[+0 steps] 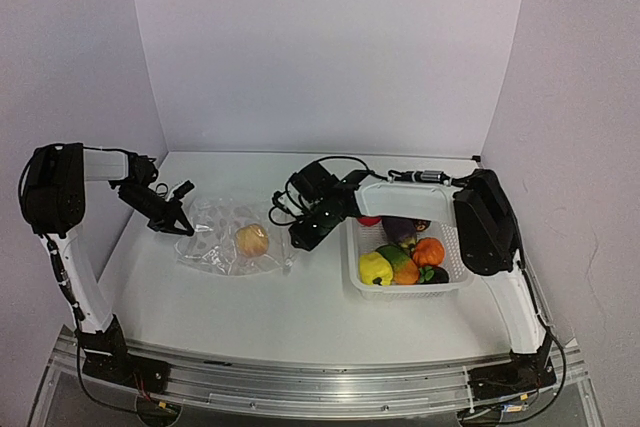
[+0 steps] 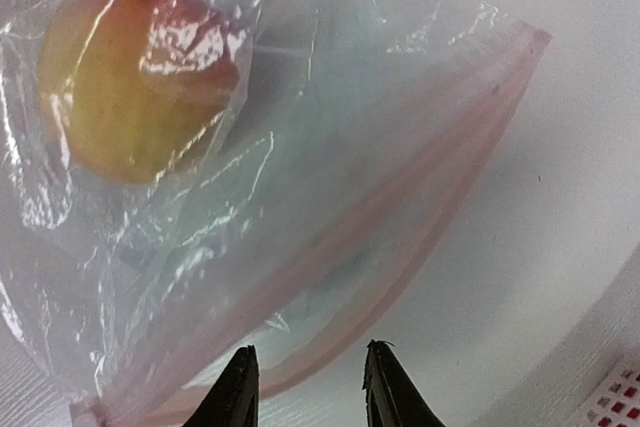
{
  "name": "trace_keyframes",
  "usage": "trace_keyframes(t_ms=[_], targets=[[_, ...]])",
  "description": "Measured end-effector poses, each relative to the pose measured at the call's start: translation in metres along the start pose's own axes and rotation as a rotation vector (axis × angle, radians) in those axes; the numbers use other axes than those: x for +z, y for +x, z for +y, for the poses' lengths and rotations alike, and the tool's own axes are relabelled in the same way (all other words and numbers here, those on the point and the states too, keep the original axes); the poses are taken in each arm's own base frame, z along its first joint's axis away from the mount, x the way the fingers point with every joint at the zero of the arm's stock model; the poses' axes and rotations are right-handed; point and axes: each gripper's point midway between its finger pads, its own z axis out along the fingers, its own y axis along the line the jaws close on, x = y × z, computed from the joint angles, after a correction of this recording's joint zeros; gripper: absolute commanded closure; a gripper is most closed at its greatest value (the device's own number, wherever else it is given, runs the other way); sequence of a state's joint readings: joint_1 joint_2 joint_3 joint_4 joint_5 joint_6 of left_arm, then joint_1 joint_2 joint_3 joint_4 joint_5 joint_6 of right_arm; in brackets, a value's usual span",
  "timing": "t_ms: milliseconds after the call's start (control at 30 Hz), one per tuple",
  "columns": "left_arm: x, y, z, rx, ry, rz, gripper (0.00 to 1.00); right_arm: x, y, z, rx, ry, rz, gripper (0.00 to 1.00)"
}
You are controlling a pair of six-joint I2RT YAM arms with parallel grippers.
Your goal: Open the zip-top bag and remove the fake food
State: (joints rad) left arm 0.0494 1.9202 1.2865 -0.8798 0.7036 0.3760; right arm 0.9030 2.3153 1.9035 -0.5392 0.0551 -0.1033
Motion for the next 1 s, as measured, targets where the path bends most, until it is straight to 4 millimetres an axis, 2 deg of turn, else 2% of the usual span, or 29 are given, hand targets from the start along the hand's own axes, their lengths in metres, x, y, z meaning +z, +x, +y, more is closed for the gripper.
trace_keyframes(t_ms=[200, 567, 767, 833, 900, 933, 1000], targets=[[0.000, -0.001, 0.000, 0.005, -0.001, -0.002, 1.00, 0.022, -0.026, 0.014, -0.046, -0.093, -0.128, 0.54], [0.019, -0.003, -0.009, 0.053, 0.011, 0.020, 1.00, 0.029, -0.074, 0.059, -0.150, -0.241, -0.388, 0.26], [0.029, -0.002, -0.016, 0.072, 0.021, 0.041, 1.00, 0.043, -0.075, 0.076, -0.155, -0.298, -0.404, 0.20], [0.030, -0.002, -0.017, 0.075, 0.022, 0.043, 1.00, 0.047, -0.074, 0.079, -0.148, -0.307, -0.401, 0.19], [0.032, -0.002, -0.016, 0.072, 0.023, 0.047, 1.00, 0.052, -0.077, 0.082, -0.144, -0.313, -0.407, 0.23], [0.032, -0.001, -0.016, 0.070, 0.024, 0.049, 1.00, 0.055, -0.078, 0.084, -0.141, -0.315, -0.409, 0.27], [0.033, -0.001, -0.016, 0.068, 0.024, 0.050, 1.00, 0.061, -0.077, 0.086, -0.132, -0.318, -0.406, 0.44]])
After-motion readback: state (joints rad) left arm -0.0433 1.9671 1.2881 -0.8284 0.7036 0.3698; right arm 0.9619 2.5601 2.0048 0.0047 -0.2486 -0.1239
